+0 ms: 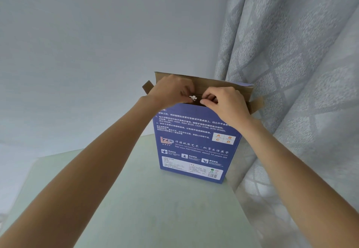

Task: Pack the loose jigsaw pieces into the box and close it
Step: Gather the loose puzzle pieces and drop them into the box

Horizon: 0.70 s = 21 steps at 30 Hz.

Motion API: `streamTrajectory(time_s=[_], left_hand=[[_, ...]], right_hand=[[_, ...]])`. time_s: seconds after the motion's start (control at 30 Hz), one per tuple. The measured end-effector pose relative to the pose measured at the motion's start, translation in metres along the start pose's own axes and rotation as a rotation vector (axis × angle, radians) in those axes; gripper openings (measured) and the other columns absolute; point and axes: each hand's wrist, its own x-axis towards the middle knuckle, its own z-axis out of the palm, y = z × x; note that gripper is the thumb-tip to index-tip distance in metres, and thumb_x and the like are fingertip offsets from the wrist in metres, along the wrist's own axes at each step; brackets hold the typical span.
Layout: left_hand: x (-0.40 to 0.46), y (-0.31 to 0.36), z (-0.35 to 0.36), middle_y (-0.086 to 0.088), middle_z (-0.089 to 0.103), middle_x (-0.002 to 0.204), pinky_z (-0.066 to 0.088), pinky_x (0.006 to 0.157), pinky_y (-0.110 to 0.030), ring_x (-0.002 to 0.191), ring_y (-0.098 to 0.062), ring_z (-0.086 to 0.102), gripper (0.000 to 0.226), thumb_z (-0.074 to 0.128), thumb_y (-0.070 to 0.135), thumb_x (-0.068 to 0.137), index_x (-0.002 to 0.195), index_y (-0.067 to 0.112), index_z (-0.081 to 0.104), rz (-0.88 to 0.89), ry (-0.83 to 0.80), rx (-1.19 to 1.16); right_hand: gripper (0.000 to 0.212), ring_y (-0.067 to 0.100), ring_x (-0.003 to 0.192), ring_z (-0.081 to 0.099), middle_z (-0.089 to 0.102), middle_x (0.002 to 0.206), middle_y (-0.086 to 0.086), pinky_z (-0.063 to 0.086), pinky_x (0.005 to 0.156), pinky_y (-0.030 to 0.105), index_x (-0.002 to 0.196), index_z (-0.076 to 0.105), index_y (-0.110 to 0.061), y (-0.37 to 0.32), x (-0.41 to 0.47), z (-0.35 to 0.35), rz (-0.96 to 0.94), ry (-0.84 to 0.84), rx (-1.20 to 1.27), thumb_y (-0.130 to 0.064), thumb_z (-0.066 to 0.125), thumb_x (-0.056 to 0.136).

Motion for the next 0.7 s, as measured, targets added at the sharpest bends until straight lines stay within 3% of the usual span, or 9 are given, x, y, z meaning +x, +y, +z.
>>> streamTrajectory(time_s=[0.1, 0.23, 0.33, 0.43, 0.57, 0.7], left_hand=[[0.0, 0.001, 0.0, 0.009, 0.07, 0.081, 0.049, 0.072, -0.029, 0.079, -0.009, 0.062, 0.007, 0.069, 0.025, 0.08, 0.086, 0.021, 0.07, -0.013, -0.023, 0.05], [-0.002, 0.001, 0.0, 0.006, 0.067, 0.087, 0.047, 0.071, -0.031, 0.082, -0.015, 0.056, 0.021, 0.05, 0.028, 0.091, 0.093, 0.024, 0.07, -0.04, -0.121, 0.159], [-0.006, -0.001, 0.001, 0.002, 0.065, 0.076, 0.048, 0.065, -0.035, 0.075, -0.023, 0.059, 0.027, 0.041, 0.024, 0.091, 0.083, 0.019, 0.066, -0.03, -0.09, 0.172], [-0.022, 0.001, -0.004, 0.012, 0.061, 0.067, 0.048, 0.063, -0.03, 0.068, -0.016, 0.059, 0.022, 0.046, 0.027, 0.09, 0.087, 0.025, 0.067, 0.003, 0.068, 0.106], [-0.073, 0.011, -0.001, 0.013, 0.067, 0.078, 0.051, 0.059, -0.027, 0.071, -0.006, 0.063, 0.024, 0.048, 0.032, 0.086, 0.098, 0.025, 0.067, 0.112, 0.426, 0.018], [-0.155, 0.025, 0.027, 0.01, 0.065, 0.071, 0.049, 0.055, -0.025, 0.064, -0.007, 0.06, 0.02, 0.052, 0.028, 0.085, 0.094, 0.021, 0.068, 0.044, 0.551, -0.042]], right_hand=[[0.01, 0.016, 0.078, 0.066, 0.071, 0.086, -0.006, 0.055, 0.07, 0.038, 0.094, 0.068, -0.024, -0.001, -0.001, 0.001, 0.001, -0.011, -0.014, -0.03, 0.062, 0.088], [0.018, 0.018, 0.081, 0.066, 0.071, 0.09, -0.005, 0.054, 0.07, 0.038, 0.106, 0.064, -0.024, -0.005, -0.002, 0.0, -0.007, -0.018, -0.028, -0.026, 0.058, 0.09], [0.018, 0.016, 0.08, 0.066, 0.071, 0.091, -0.005, 0.055, 0.069, 0.038, 0.107, 0.064, -0.023, -0.008, -0.002, -0.002, -0.025, -0.008, -0.031, -0.025, 0.057, 0.09], [0.015, 0.014, 0.076, 0.065, 0.07, 0.086, -0.006, 0.055, 0.065, 0.036, 0.101, 0.066, -0.02, -0.015, -0.006, -0.005, -0.102, 0.054, -0.04, -0.021, 0.058, 0.089], [0.014, 0.019, 0.075, 0.061, 0.067, 0.08, -0.001, 0.05, 0.062, 0.031, 0.09, 0.068, -0.014, -0.038, -0.034, -0.006, -0.353, 0.292, -0.135, -0.014, 0.054, 0.089], [0.018, 0.02, 0.077, 0.062, 0.069, 0.082, 0.002, 0.051, 0.068, 0.031, 0.093, 0.07, -0.01, -0.067, -0.096, 0.018, -0.407, 0.369, -0.061, -0.014, 0.053, 0.091]])
